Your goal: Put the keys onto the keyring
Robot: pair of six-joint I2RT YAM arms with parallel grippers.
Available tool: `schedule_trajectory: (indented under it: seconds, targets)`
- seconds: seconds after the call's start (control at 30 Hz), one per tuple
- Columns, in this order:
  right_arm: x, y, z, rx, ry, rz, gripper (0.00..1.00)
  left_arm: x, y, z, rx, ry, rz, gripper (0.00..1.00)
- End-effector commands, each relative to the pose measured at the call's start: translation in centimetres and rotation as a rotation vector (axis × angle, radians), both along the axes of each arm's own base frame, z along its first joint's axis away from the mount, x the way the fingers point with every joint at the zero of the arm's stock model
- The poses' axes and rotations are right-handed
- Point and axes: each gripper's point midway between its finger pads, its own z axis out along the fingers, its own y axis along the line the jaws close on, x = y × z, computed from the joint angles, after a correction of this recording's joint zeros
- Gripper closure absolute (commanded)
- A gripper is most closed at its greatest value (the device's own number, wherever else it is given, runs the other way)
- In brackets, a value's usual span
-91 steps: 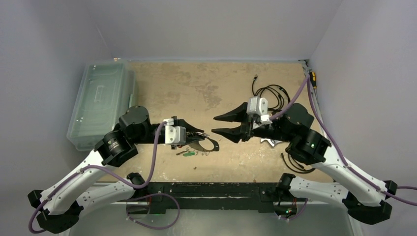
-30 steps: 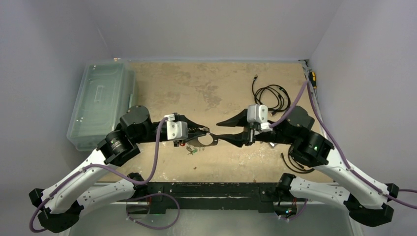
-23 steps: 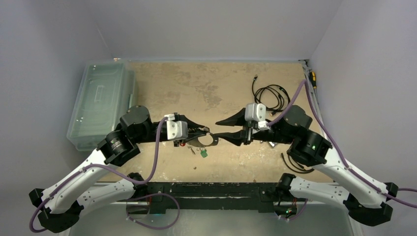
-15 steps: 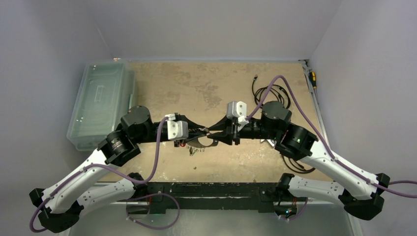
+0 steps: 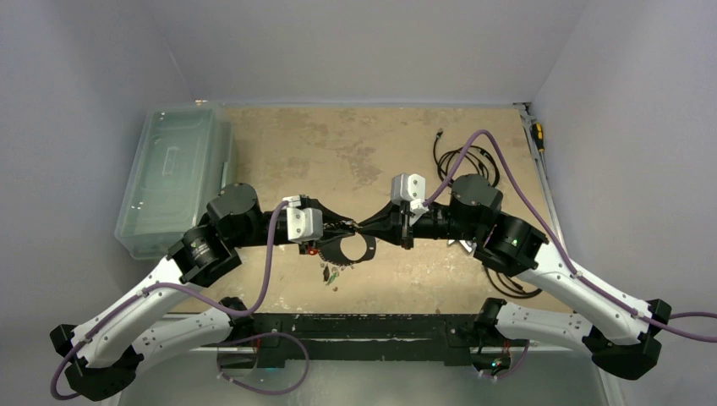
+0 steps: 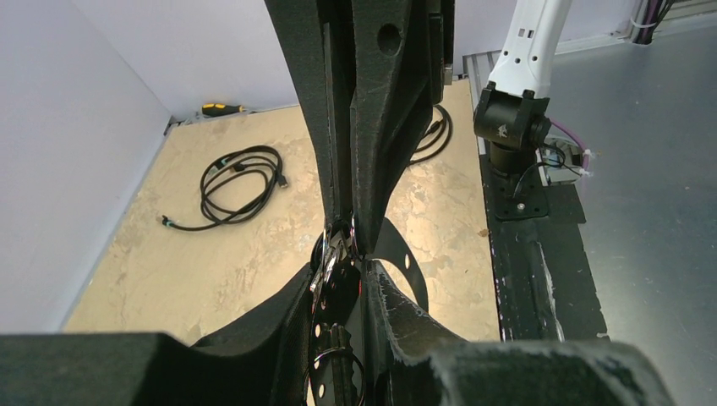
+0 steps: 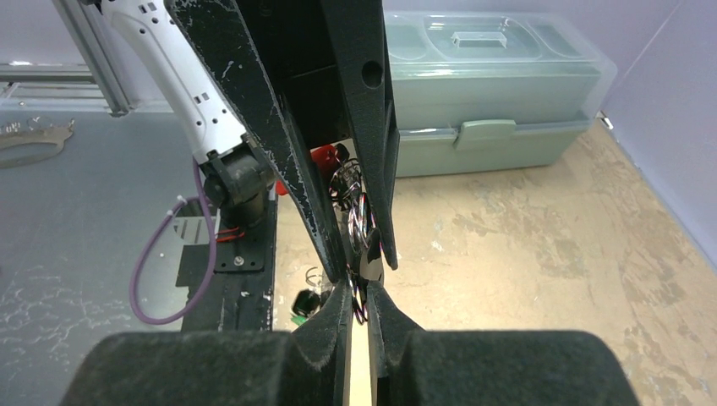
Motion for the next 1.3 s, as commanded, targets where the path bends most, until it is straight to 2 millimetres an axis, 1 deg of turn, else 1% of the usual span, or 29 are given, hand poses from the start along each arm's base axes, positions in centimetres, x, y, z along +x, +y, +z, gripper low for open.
schedule_trajectory:
  seconds: [0.0, 0.07, 0.13, 0.27, 0.3, 0.33, 0.37, 0.43, 0.53, 0.57, 0.63, 0.7, 0.77, 0.9, 1.0, 1.07, 1.1, 1.17, 1.27]
  targets:
    - [-0.7, -0.6, 2.1, 0.062, -0.022, 0.004, 1.00, 0.1, 0.2, 1.8, -0.059, -0.053, 0.012, 1.00]
    - [-0.9, -0.7, 2.4, 0.072, -0.002, 0.008, 1.00, 0.3, 0.3, 1.7, -0.056, -0.054, 0.027, 1.00]
    - [-0.7, -0.8, 2.6, 0.078, 0.025, -0.021, 1.00, 0.6, 0.5, 1.6, -0.057, -0.058, 0.049, 1.00]
    - [-0.3, -0.9, 2.1, 0.090, 0.070, -0.061, 1.00, 1.4, 1.0, 0.9, -0.055, -0.055, 0.109, 1.00]
    - [-0.2, -0.9, 2.0, 0.098, 0.081, -0.064, 1.00, 1.5, 1.1, 0.7, -0.054, -0.055, 0.116, 0.97]
    - [-0.2, -0.8, 1.8, 0.103, 0.087, -0.066, 1.00, 1.5, 1.2, 0.5, -0.055, -0.054, 0.120, 0.92]
    - [-0.2, -0.7, 1.6, 0.113, 0.110, -0.071, 1.00, 1.5, 1.3, 0.4, -0.056, -0.054, 0.126, 0.81]
    - [0.0, -0.7, 1.3, 0.130, 0.135, -0.085, 1.00, 1.7, 1.6, 0.0, -0.062, -0.050, 0.148, 0.53]
    - [0.4, -0.7, 1.1, 0.151, 0.145, -0.113, 1.00, 2.3, 2.3, -0.2, -0.075, -0.049, 0.204, 0.20]
    - [0.7, -0.7, 1.0, 0.155, 0.150, -0.129, 1.00, 2.5, 2.6, -0.3, -0.079, -0.050, 0.226, 0.15]
    - [1.2, -0.7, 0.6, 0.157, 0.158, -0.157, 1.00, 3.1, 3.2, -0.7, -0.081, -0.052, 0.274, 0.10]
    - [1.4, -0.4, 0.0, 0.151, 0.172, -0.163, 1.00, 3.4, 3.6, -1.3, -0.081, -0.048, 0.305, 0.08]
    - [1.6, -0.1, -0.5, 0.143, 0.178, -0.162, 1.00, 3.4, 3.6, -2.1, -0.086, -0.033, 0.309, 0.09]
    - [2.3, 0.5, -2.6, 0.106, 0.201, -0.179, 1.00, 2.8, 2.9, -3.8, -0.092, 0.006, 0.268, 0.17]
    - [2.9, 1.0, -4.7, 0.061, 0.225, -0.199, 1.00, 3.0, 2.5, -4.9, -0.084, 0.027, 0.261, 0.27]
    - [3.5, 1.2, -6.2, 0.039, 0.244, -0.218, 1.00, 3.7, 2.6, -5.6, -0.078, 0.035, 0.299, 0.32]
    - [4.0, 1.4, -7.5, 0.017, 0.264, -0.231, 1.00, 4.4, 2.8, -6.1, -0.074, 0.040, 0.337, 0.33]
    - [5.2, 1.4, -9.9, -0.004, 0.317, -0.254, 1.00, 5.9, 3.5, -7.0, -0.067, 0.054, 0.435, 0.33]
    - [7.2, 1.2, -13.2, 0.032, 0.431, -0.277, 1.00, 7.8, 4.6, -8.4, -0.043, 0.076, 0.563, 0.32]
